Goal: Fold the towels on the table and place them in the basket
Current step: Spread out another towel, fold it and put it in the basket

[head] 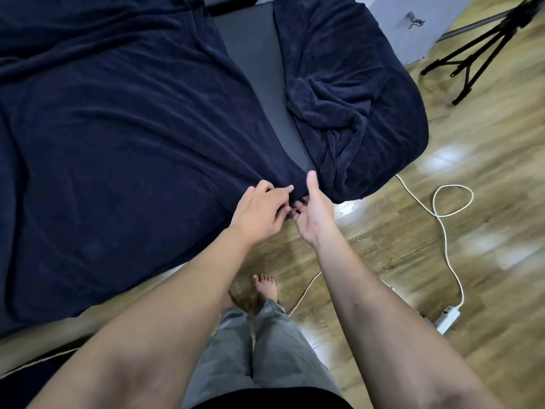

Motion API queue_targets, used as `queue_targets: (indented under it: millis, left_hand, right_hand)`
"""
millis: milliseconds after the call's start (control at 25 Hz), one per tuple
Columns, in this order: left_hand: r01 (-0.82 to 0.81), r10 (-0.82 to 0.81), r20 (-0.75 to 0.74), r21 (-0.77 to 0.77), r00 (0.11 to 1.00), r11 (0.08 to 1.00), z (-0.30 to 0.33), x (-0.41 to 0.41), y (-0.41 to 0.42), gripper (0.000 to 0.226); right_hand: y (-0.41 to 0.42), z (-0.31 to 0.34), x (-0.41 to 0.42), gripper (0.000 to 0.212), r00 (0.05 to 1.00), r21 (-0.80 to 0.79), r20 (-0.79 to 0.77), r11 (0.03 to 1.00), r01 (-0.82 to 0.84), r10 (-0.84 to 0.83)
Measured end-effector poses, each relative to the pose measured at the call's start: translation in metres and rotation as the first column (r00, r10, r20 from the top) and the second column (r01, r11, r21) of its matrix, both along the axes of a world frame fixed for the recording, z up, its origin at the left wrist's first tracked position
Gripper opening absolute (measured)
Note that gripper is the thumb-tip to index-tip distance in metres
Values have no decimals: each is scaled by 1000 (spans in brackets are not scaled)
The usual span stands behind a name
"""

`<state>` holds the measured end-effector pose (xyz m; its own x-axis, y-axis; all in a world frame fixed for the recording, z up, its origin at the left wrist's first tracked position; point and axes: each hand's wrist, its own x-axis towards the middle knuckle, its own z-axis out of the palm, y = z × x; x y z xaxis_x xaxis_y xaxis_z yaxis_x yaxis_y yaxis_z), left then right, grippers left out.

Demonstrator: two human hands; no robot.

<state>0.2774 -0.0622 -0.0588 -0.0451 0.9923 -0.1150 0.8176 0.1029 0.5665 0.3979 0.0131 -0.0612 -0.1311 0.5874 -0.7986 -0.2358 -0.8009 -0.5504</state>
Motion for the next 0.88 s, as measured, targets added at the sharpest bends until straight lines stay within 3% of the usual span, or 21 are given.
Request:
queue_targets:
  millis: [80, 200, 240, 360, 520, 640, 760, 840, 880]
  left_hand:
    - [47, -49, -45, -59, 998, 997, -1, 5, 2, 21]
    - [-111, 111, 10, -27, 994, 993, 0, 11, -8, 41]
    - [-169, 169, 16, -7, 985, 986, -2, 10, -14, 48]
    - [-239, 234, -73, -55, 969, 970, -11, -2, -36, 57]
    - [-409, 366, -259, -135, 894, 903, -17, -20, -57, 71]
    - [-424, 310, -375, -274, 874, 863, -22, -31, -74, 92]
    - [-412, 288, -409, -256, 866, 875, -28, -33, -89, 78]
    - [-445, 364, -338, -206, 868, 871, -28, -32, -94, 62]
    - [-470, 407, -293, -188, 865, 862, -28, -31, -97, 56]
  right_hand:
    - [-3, 0, -1, 17, 994, 84, 108, 996, -26, 17]
    - [13, 2, 3, 39, 968, 174, 234, 983, 55, -95]
    - [23, 5, 5, 36, 960, 211, 257, 976, 58, -113]
    - [49, 18, 9, 10, 942, 297, 291, 952, 79, -169]
    - [57, 20, 15, 8, 912, 261, 322, 950, 170, -252]
    - [47, 10, 24, 9, 909, 198, 375, 973, 115, -183]
    - [32, 6, 28, 10, 889, 204, 424, 975, 90, -171]
    - [20, 6, 23, 20, 770, 364, 617, 926, -98, -161]
    - [10, 7, 17, 23, 716, 456, 681, 854, -249, -155]
